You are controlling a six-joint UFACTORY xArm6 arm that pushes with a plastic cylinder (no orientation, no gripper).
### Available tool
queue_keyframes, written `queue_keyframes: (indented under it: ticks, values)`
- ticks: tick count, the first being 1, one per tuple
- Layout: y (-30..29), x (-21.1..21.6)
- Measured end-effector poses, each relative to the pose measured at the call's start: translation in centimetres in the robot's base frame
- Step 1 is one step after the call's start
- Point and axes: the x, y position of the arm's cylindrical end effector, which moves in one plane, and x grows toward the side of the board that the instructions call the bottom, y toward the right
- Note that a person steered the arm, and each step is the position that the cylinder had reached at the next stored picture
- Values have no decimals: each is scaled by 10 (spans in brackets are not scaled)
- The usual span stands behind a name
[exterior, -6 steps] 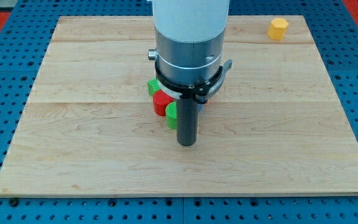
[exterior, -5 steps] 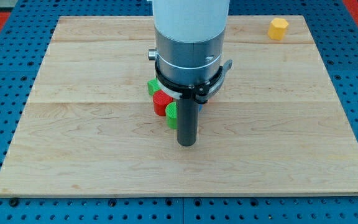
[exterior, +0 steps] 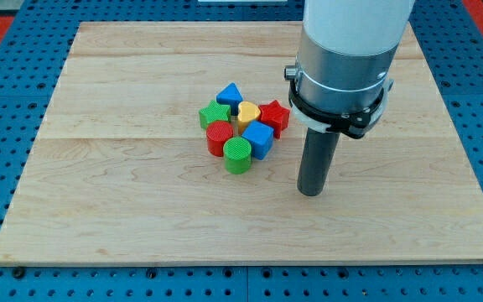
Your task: Move your arm towards group of blocks
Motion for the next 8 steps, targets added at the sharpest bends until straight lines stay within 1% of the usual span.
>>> queue_keyframes:
  ticks: [1,2,3,4,5,6,7,8]
  values:
    - [0,-3]
    - [15,-26]
    - [18,-35]
    - [21,-35]
    - [72,-38]
    - [106,-49]
    - [107,-49]
    - [141,-49]
